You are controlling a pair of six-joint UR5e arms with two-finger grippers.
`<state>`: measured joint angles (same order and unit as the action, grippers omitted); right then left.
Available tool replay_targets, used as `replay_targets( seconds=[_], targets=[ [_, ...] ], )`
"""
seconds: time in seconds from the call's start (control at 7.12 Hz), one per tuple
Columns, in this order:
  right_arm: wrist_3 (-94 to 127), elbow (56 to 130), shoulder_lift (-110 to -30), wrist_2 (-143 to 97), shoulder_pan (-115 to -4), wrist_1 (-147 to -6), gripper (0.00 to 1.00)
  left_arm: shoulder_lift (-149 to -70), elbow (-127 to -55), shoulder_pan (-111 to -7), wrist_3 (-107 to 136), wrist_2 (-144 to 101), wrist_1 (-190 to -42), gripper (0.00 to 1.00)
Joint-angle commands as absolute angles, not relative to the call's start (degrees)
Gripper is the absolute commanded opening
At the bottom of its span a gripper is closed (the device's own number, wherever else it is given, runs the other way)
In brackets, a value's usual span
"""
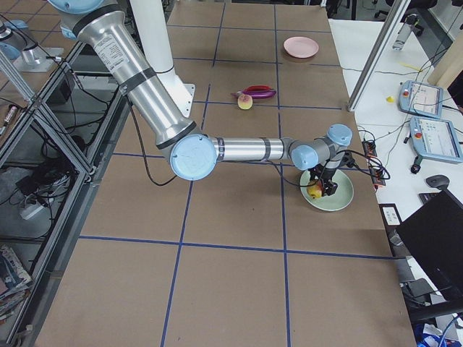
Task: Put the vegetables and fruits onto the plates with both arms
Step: 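Release the mango onto the green plate and lift the right gripper away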
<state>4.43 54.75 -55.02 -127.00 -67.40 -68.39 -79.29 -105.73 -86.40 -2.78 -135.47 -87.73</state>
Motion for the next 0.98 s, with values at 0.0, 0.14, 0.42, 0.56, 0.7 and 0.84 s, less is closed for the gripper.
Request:
replay_targets(
  seconds=[0.0, 0.14, 0.42, 0.56, 0.7, 0.84],
  targets=[
    [11.21, 55.28, -55.02, -127.09, -67.50, -68.38, 1.00, -79.28, -105.73, -86.40, -2.73, -135.53, -87.80, 1.00],
    [11.42, 55.98, -55.11, -127.18, -68.98, -68.47, 1.00, -79.36, -105.82, -86.40, -2.81, -135.44, -87.98, 1.00],
    [11.16, 58.35, -57.37, -132.49, -75.55, -69.34, 1.00, -79.45, -106.78, -86.40, -3.08, -135.44, -88.15, 1.00],
    [10.81, 61.06, -60.35, -134.54, -78.98, -70.22, 1.00, -80.15, -106.61, -85.18, -2.90, -135.18, -88.33, 1.00],
    [10.72, 67.78, -65.34, -134.47, -80.84, -73.88, 1.00, -83.29, -106.79, -85.17, -2.55, -135.44, -89.98, 1.00],
    [10.72, 72.90, -69.04, -134.56, -82.43, -76.00, 1.00, -84.97, -106.79, -85.17, -2.64, -134.83, -92.61, 1.00]
  ],
)
